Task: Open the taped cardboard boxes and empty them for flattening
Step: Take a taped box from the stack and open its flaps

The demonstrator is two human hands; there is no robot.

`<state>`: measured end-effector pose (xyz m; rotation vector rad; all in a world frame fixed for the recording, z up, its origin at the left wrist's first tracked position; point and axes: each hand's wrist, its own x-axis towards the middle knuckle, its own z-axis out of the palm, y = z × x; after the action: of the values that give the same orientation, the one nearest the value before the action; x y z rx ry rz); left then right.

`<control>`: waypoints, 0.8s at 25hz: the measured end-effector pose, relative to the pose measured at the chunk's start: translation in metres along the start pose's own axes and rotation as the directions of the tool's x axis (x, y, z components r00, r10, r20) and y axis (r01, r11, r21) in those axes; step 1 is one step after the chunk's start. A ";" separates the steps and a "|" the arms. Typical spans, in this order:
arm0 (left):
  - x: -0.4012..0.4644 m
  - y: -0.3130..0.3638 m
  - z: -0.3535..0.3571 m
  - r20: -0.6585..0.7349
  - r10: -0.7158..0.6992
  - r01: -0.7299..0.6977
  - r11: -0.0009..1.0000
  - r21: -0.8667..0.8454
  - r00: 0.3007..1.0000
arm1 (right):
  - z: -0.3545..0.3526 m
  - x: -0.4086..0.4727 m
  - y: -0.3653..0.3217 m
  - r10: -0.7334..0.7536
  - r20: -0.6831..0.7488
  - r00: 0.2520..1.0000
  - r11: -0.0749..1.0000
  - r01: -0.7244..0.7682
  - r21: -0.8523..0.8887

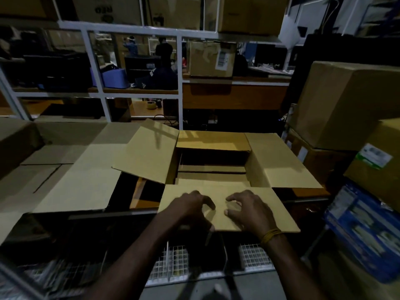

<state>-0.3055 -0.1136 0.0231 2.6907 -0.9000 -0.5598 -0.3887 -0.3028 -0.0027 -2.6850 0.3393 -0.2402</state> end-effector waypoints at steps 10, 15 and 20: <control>0.045 -0.013 0.046 -0.243 -0.092 0.140 0.972 0.189 0.966 | 0.046 0.032 0.024 -0.022 0.090 0.996 0.971 0.042 -0.235; 0.072 -0.009 0.048 -0.379 -0.154 0.231 0.958 0.169 0.913 | 0.053 0.064 0.034 -0.056 0.081 0.995 0.958 0.077 -0.275; 0.090 -0.008 0.042 -0.484 -0.150 0.248 0.958 0.146 0.862 | 0.051 0.086 0.043 -0.143 -0.040 0.989 0.974 0.134 -0.182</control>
<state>-0.2536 -0.1681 -0.0425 2.9225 -0.5686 0.1708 -0.3038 -0.3444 -0.0573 -2.8883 0.1972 -0.3382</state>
